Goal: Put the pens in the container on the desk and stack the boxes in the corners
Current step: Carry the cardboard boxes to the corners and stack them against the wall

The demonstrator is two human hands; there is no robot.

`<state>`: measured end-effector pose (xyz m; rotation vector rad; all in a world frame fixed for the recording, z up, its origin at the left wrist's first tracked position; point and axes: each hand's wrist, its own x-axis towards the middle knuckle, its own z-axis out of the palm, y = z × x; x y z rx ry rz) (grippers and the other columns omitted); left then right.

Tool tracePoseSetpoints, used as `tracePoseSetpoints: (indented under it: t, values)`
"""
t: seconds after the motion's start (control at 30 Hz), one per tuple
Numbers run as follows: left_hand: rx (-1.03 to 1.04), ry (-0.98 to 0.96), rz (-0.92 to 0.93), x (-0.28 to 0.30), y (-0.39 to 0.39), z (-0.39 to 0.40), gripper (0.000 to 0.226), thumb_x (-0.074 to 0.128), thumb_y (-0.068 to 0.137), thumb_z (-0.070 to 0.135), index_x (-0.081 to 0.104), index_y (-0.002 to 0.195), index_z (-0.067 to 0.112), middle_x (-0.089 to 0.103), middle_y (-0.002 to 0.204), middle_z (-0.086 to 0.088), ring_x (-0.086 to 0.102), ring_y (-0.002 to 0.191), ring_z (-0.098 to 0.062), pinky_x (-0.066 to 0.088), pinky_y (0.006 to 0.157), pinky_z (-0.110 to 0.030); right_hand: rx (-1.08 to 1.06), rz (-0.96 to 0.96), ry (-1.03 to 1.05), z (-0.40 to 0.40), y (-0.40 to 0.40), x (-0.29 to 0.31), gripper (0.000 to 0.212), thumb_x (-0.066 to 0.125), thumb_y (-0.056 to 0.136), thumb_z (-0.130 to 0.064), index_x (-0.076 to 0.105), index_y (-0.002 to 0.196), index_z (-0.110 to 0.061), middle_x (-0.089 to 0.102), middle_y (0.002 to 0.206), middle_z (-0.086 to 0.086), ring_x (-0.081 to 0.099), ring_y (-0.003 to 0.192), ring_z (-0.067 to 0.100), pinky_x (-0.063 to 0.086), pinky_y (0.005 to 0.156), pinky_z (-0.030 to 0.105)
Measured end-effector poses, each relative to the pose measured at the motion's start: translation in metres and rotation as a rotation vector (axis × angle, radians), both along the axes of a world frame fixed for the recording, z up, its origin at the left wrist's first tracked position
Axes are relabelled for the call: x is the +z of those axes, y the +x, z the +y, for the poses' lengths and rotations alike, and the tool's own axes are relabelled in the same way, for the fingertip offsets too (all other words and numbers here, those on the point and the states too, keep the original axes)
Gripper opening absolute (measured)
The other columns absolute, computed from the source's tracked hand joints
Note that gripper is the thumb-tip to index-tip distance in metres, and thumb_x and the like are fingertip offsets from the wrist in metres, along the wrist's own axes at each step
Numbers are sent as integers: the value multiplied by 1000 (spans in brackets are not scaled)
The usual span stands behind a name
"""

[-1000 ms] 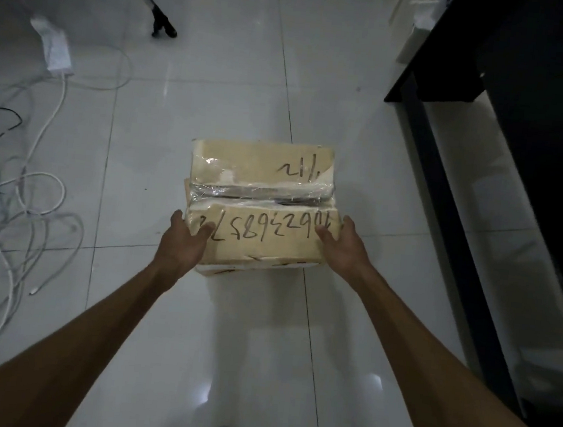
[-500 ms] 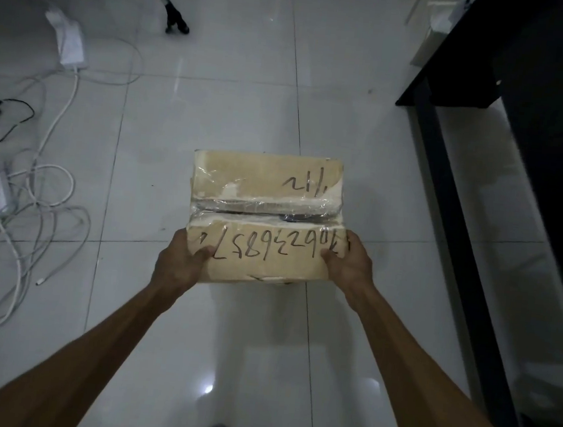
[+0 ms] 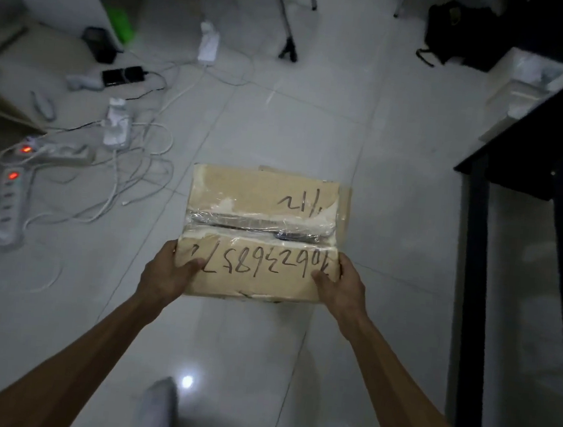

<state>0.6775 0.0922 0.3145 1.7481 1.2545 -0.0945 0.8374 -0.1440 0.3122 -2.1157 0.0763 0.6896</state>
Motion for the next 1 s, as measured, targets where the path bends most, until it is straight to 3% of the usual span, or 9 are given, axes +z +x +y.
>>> tracePoseSetpoints:
  t: [0.17, 0.4, 0.67, 0.87, 0.9, 1.0]
  values:
    - [244, -5, -15, 20, -106, -9, 46, 72, 83, 38, 56, 123, 21, 64, 110, 0, 61, 102, -25, 52, 86, -40, 229, 3, 63, 26, -59, 18, 39, 69, 85, -9, 61, 122, -16, 67, 111, -2, 61, 101, 16, 47, 88, 27]
    - [537, -23, -52, 36, -269, -24, 48, 76, 81, 36, 57, 122, 19, 65, 111, -1, 63, 101, -25, 54, 88, -43, 527, -7, 82, 75, -171, 30, 34, 71, 82, -9, 63, 112, -23, 70, 107, -6, 64, 100, 15, 52, 86, 32]
    - [830, 11, -89, 66, -490, -66, 50, 75, 81, 36, 55, 124, 19, 63, 111, 0, 62, 103, -24, 53, 90, -43, 863, 17, 83, 115, -357, 61, 32, 68, 88, -15, 60, 119, -18, 66, 109, -4, 60, 100, 17, 49, 77, 25]
    - [1019, 32, -101, 81, -658, -117, 50, 75, 81, 37, 55, 124, 21, 65, 111, 0, 63, 103, -23, 53, 91, -47, 1075, 9, 81, 123, -519, 83, 37, 72, 86, -19, 60, 121, -19, 67, 115, 1, 62, 106, 23, 53, 93, 44]
    - [1086, 38, -97, 91, -714, -139, 51, 75, 81, 38, 55, 124, 21, 65, 111, 1, 63, 103, -23, 53, 91, -46, 1145, 3, 86, 122, -576, 85, 37, 71, 85, -19, 60, 121, -19, 67, 115, 1, 62, 106, 23, 53, 93, 44]
    - [1119, 54, -81, 96, -770, -160, 52, 74, 81, 41, 54, 126, 22, 65, 112, 1, 63, 103, -24, 52, 91, -46, 1191, 4, 112, 120, -634, 94, 37, 70, 87, -17, 60, 122, -20, 66, 112, -1, 61, 103, 21, 52, 86, 35]
